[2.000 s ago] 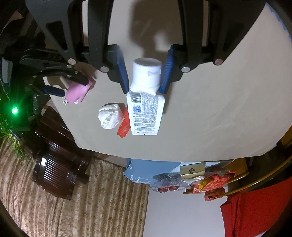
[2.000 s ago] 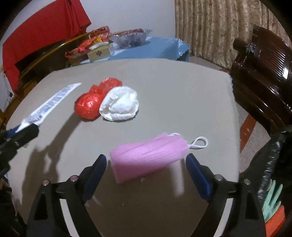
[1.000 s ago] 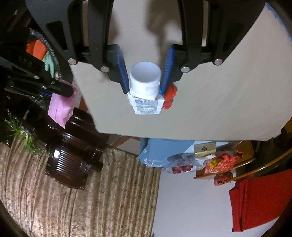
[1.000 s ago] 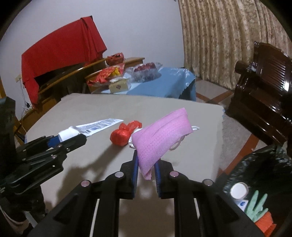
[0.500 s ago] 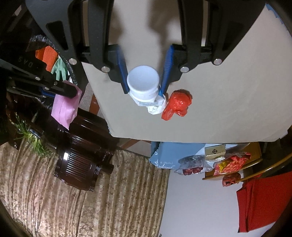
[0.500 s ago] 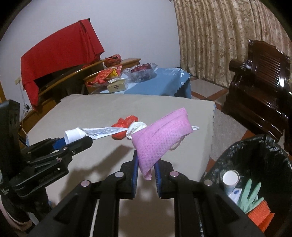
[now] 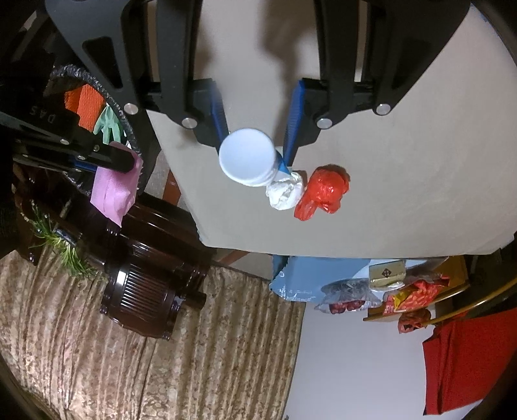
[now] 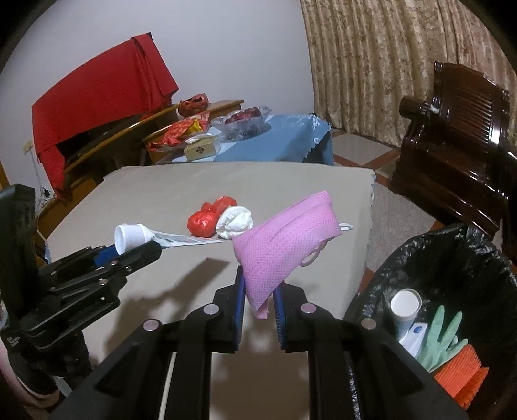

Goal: Collect trash
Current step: 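Carry the white toothpaste tube and pink mask over the black bin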

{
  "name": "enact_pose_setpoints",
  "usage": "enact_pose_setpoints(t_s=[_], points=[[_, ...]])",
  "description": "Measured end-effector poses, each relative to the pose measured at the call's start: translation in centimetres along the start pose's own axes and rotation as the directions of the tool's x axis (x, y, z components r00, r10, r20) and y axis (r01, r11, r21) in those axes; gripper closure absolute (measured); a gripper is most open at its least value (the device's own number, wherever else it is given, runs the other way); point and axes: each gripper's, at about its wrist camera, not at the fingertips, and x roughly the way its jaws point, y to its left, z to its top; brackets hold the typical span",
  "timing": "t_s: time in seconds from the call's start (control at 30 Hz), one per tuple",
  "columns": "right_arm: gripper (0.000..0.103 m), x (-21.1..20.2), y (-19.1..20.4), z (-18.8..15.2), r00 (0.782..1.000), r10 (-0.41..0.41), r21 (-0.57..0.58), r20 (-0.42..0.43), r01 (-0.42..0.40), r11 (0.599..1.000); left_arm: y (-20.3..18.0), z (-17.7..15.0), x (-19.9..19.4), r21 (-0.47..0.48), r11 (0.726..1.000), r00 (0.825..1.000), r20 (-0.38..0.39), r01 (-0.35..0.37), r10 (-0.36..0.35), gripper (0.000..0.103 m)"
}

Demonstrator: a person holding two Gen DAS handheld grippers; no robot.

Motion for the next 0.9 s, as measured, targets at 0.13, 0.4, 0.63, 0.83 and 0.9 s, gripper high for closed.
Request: enact_pose_setpoints(t_s=[0.13,0.4,0.63,0.83,0.9], points=[[0.087,-0.1,-0.1,0.1,1.000,-0.005,0.002,0.016,0.005,1.000,-0.1,0.4,-0.4,0.007,1.000,1.000,0.017,0.001,-0.001,0.071],[0.087,-2.5,-0.9,0.8,0.997,-0.022,0.004,0.069,0.022,1.000,-2.0,1.8,-1.8,0.038,0.999,0.997,0.072,0.022,-0.025,0.071],[0.087,-5.7,-2.7,0.9,0.992,-0.058,0.022,0.111,0.056,0.998,-5.1,3.1,-3.1,0.079,0.995,0.990,0.120,0.068,-0.078,0.071],[0.087,-8.8,-4.7,0.6,0.983,-0.115,0.051,0.143,0.109,0.993,-8.7,3.7,-3.7,0.122,0.985,0.981,0.141,0.121,-0.137,0.071],[0.087,-9.8,-5.5,0.5,0.979,-0.134,0.059,0.153,0.126,0.990,-9.8,3.8,-3.7,0.135,0.981,0.977,0.143,0.138,-0.157,0.071]])
